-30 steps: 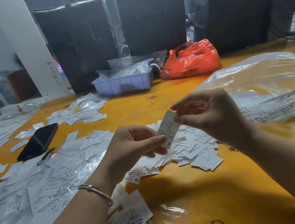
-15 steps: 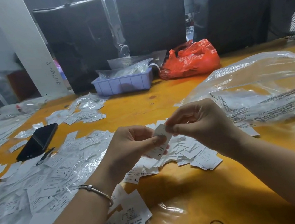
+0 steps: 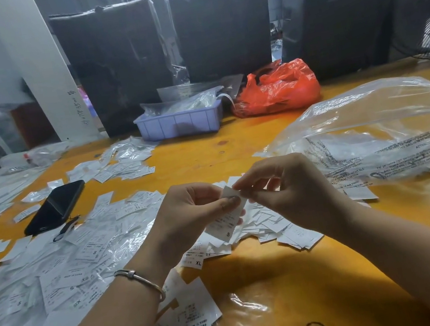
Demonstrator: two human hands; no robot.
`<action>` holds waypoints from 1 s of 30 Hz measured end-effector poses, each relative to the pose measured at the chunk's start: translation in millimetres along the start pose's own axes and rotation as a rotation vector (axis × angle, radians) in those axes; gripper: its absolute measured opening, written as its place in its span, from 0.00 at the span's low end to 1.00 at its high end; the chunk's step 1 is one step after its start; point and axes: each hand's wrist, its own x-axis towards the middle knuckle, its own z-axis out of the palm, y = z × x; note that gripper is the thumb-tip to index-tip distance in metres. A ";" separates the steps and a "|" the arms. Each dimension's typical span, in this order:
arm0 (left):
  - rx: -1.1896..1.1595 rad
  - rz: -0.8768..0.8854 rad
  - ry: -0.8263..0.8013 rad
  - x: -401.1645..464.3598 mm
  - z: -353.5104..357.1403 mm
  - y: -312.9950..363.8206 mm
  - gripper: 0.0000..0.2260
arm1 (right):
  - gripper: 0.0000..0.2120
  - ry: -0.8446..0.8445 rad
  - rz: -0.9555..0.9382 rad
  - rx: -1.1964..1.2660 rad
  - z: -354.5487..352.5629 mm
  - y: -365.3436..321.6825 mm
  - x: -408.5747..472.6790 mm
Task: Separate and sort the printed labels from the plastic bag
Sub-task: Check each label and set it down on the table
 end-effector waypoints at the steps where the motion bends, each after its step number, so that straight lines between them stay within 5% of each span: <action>1: 0.016 0.005 0.001 -0.1 0.0 0.0 0.10 | 0.08 -0.025 -0.006 -0.002 1.0 -0.7 0.0; 5: 0.077 0.012 0.023 0.5 -0.1 -1.2 0.12 | 0.13 -0.100 0.044 0.065 0.3 -0.2 2.4; 8: 0.121 0.015 0.083 2.6 -6.3 -2.2 0.10 | 0.14 0.050 0.159 0.096 -10.7 10.6 6.9; 11: 0.263 0.018 0.271 7.8 -18.9 -7.1 0.03 | 0.10 0.146 0.198 -0.154 -21.5 27.8 8.2; 13: 0.437 -0.008 0.423 11.4 -28.3 -11.0 0.09 | 0.10 0.024 0.194 -0.255 -19.7 33.0 6.8; 17: 0.776 -0.158 0.546 12.2 -40.3 -15.1 0.10 | 0.24 -0.330 0.087 -0.324 1.7 30.6 2.8; 24: 1.216 -0.329 0.477 12.7 -39.6 -20.6 0.14 | 0.19 -0.421 -0.029 -0.442 13.4 32.2 3.3; 27: 1.095 -0.114 0.390 11.4 -34.8 -21.2 0.11 | 0.13 -0.370 -0.047 -0.403 13.4 31.9 2.5; 30: 0.895 0.117 0.118 7.2 -25.0 -19.2 0.06 | 0.08 -0.319 -0.057 -0.366 10.9 31.7 1.8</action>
